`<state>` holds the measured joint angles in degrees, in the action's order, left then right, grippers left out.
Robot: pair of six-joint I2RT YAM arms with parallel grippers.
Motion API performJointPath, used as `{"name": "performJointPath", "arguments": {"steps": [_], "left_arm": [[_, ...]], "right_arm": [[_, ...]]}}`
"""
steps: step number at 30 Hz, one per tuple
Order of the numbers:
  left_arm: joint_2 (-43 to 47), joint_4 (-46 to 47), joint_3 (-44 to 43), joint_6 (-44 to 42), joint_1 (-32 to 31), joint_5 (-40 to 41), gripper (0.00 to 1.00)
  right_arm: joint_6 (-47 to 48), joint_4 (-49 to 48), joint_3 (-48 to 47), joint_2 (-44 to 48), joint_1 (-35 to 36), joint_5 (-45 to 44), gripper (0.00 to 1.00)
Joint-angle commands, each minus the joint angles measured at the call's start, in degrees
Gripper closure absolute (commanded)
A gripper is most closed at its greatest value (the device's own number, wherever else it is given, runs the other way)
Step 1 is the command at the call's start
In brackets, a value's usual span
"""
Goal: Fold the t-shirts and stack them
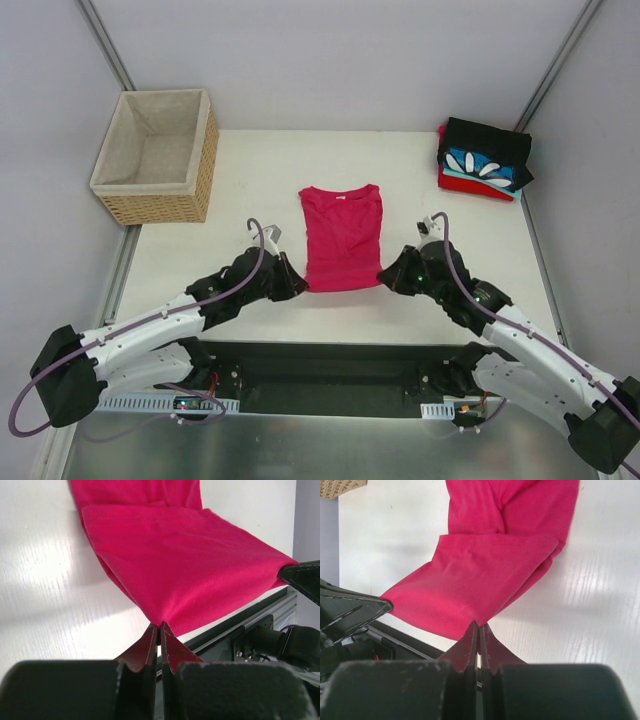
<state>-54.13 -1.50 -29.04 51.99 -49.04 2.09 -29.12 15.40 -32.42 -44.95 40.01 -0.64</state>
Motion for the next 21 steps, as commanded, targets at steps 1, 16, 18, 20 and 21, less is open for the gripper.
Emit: {"name": "performJointPath", "arguments": {"steps": [1,16,18,20,21], "left_arm": [[-1.7,-2.6,-5.9,-4.4,1.2,3.2,1.00],[-11.2,-2.5,-18.7,-12.4,15.3,-3.4,1.00],[-13.8,-1.8,-19.9,-13.2,16.3,-4.2,1.00],[-15.8,-1.0,-21.8,-13.3,16.9,-4.5,1.00],[-18.1,-0.5,-22.9,-13.6,17.0,-5.2,1.00]], "right_arm": [[4.2,1.7,-5.7,-2.8,0.0,-4.9,1.00],[10.8,-2.6,-16.3,-12.6,-9.4,-3.1,1.00],[11.2,-3.4,-17.1,-15.2,-10.3,-3.1,1.00],[11.4,-4.8,-18.5,-17.5,-12.1,-2.0,1.00],[11.4,-5.5,-18.7,-20.1,-12.7,-1.6,1.00]]}}
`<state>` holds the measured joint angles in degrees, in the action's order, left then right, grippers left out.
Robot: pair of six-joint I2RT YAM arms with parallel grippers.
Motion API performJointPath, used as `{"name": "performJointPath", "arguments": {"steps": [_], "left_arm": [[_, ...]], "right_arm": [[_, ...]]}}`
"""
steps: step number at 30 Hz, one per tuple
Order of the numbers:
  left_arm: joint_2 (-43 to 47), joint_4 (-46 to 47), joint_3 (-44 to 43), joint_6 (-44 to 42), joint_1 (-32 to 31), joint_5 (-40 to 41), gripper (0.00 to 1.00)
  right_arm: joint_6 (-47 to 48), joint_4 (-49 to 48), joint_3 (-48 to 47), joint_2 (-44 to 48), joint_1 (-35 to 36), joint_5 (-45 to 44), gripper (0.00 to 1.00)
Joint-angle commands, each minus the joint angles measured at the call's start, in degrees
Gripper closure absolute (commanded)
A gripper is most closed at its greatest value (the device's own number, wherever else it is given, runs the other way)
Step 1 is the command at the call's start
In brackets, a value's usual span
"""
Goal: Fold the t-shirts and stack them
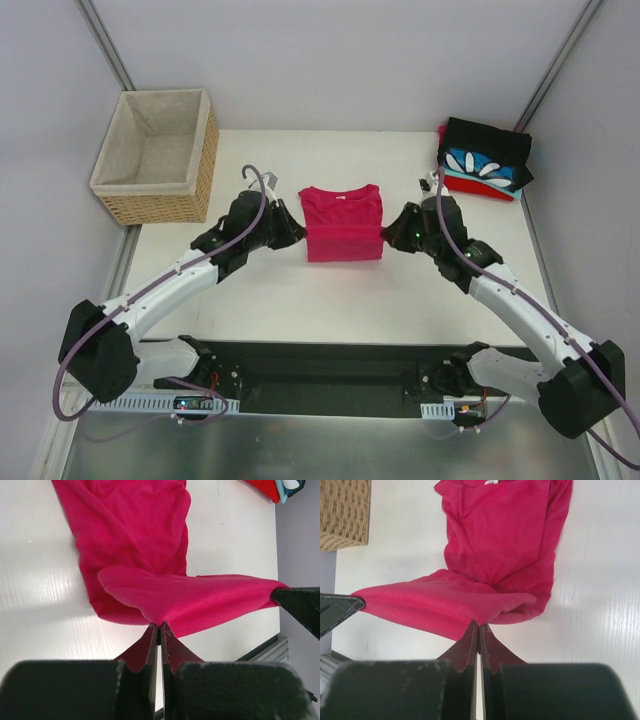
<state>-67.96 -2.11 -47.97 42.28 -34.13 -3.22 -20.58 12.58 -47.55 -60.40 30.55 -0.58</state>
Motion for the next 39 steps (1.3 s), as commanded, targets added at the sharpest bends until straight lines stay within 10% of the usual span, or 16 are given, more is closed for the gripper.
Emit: {"name": "performJointPath", "arguments": {"steps": [1,17,39], "left_arm": [[-5.4,0.9,-4.5,-3.9,2.3,0.1,1.00],[-28.8,4.8,-20.0,-5.3,11.4,-6.8,1.00],[-49.5,2.8,-43.3,-7.1,17.2,-15.3,1.00]], "right_arm": [[2.8,-4.0,-4.0,-5.9,-4.3,-0.7,1.00],[1.0,-11.1,-25.7,-37.2,-9.9,7.6,1.00],[-0.9,-12.3,-34.3,-48.3,-14.5,5.8,0.99]]}}
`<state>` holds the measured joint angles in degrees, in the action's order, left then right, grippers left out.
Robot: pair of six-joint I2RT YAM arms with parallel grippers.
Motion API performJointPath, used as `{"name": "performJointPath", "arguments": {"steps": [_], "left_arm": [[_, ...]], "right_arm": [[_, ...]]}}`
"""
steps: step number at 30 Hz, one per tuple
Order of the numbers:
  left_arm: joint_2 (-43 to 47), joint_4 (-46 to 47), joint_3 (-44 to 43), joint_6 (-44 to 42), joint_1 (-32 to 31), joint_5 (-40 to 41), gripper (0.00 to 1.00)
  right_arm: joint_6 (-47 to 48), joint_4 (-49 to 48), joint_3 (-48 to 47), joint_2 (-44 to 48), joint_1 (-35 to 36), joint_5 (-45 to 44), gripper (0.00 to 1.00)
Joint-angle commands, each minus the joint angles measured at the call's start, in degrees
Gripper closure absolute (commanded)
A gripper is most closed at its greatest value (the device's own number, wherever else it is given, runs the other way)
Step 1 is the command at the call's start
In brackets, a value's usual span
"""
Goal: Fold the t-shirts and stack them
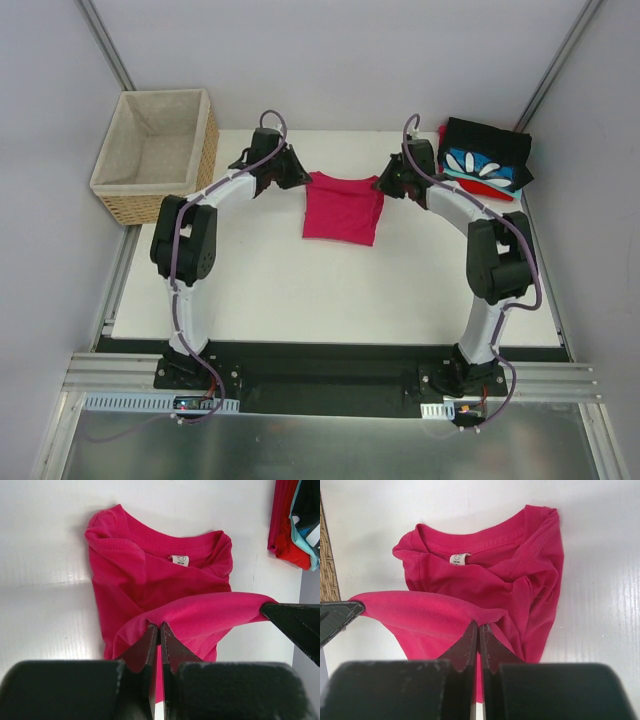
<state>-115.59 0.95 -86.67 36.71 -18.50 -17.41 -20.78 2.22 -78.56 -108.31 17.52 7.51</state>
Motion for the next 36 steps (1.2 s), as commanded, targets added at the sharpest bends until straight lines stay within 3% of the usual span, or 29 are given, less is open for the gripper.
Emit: {"name": "performJointPath", "arguments": {"steps": [1,15,16,17,18,19,20,21,24,30,36], "left_arm": [[-3.1,-0.5,-5.8,-1.6,1.6,-1.5,1.00],[-14.9,-0.7,-17.6,-3.3,3.1,-2.3,0.98],[-16.2,-0.7,-19.1,-3.6,3.1,-2.9,0.91],[-16.9,-0.7,-19.8,-3.7,3.2,-3.2,0.59],[-17.4,-0.7,-20.5,-3.6,3.2,-4.2,0.44],[-18.0,-0.7,-21.2,-3.4,3.3,-4.4,0.28],[-18.1,-0.7,-21.5,-3.4,3.3,-4.6,0.01],[-17.9,-0.7,-21.5,-3.6,3.3,-5.3,0.01],[-12.9,-0.7,-19.4,-4.5,3.1,-5.1,0.01],[-2.6,-0.5,-13.6,-2.8,2.4,-8.5,0.01],[3.6,3.5,-4.7,0.4,-3.3,-12.8,0.01]], "right_arm": [[-0.7,-2.0,-3.3,-0.8,-1.4,-2.5,0.99],[-1.7,-4.9,-9.7,-9.5,-2.2,-3.2,1.00],[-1.7,-4.8,-10.5,-9.9,-2.2,-3.1,0.95],[-1.7,-4.8,-10.7,-10.3,-2.2,-2.9,0.89],[-1.6,-4.8,-10.9,-10.7,-2.2,-2.9,0.82],[-1.1,-4.9,-10.9,-10.5,-2.2,-3.5,0.68],[-0.7,-4.9,-10.6,-10.2,-2.1,-3.9,0.63],[-0.2,-4.9,-10.2,-9.6,-2.1,-4.3,0.53],[3.2,-7.0,-7.4,-4.5,-1.3,-6.3,0.43],[5.5,-4.3,-3.6,5.1,1.6,-9.0,0.38],[3.9,-4.6,4.3,13.2,2.2,-8.2,0.38]]}}
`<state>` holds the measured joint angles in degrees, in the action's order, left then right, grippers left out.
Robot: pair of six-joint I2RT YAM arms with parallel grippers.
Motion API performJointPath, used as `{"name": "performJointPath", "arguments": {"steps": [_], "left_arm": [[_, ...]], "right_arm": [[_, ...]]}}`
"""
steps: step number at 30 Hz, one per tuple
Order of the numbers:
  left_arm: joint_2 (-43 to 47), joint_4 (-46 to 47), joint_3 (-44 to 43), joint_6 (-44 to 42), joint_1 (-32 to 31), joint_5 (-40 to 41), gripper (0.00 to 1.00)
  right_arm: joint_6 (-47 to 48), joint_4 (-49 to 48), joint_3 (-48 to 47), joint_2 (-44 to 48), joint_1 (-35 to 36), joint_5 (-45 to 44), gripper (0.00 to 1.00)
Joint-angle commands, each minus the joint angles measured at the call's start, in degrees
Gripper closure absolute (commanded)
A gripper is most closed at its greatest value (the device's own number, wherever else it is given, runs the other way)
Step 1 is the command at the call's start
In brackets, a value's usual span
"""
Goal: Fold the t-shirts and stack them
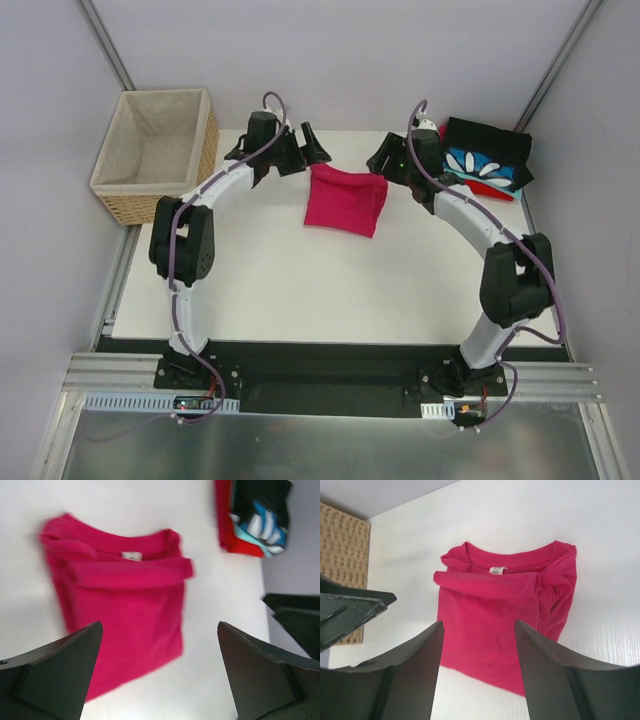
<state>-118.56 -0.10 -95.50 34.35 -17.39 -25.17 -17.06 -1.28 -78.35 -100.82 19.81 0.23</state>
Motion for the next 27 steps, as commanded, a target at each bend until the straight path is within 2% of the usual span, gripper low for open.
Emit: {"name": "performJointPath", "arguments": {"steps": [1,6,7,10,20,23,27], "left_arm": [[6.8,5.8,5.2,3.5,-5.1,-5.9,0.01],[5.6,19.3,15.1,9.8,-7.3,-10.5,0.01],[4.9,23.8,16.0,10.6,-7.3,-11.0,0.01],[2.4,29.0,18.0,11.8,-7.3,-12.9,0.01],[-5.5,35.5,19.4,10.6,-7.2,-13.1,0.01],[-6.7,39.1,24.0,12.7,-7.7,-13.2,0.01],[-4.4,42.3,35.0,12.0,-9.8,-9.8,0.01]], "right_arm": [[0.1,-1.0,5.9,6.3,-0.1,-0.9,0.38],[1.1,-0.8,10.7,10.9,-0.3,-2.2,0.38],[1.5,-0.7,11.5,11.4,-0.3,-2.3,0.39],[1.9,-0.1,11.9,12.4,-0.7,-1.7,0.38],[1.6,0.2,12.8,12.1,-0.9,-0.8,0.39],[1.3,0.5,13.3,12.4,-0.9,-0.8,0.40],[1.2,2.4,13.7,13.0,-0.9,-0.8,0.40]]}}
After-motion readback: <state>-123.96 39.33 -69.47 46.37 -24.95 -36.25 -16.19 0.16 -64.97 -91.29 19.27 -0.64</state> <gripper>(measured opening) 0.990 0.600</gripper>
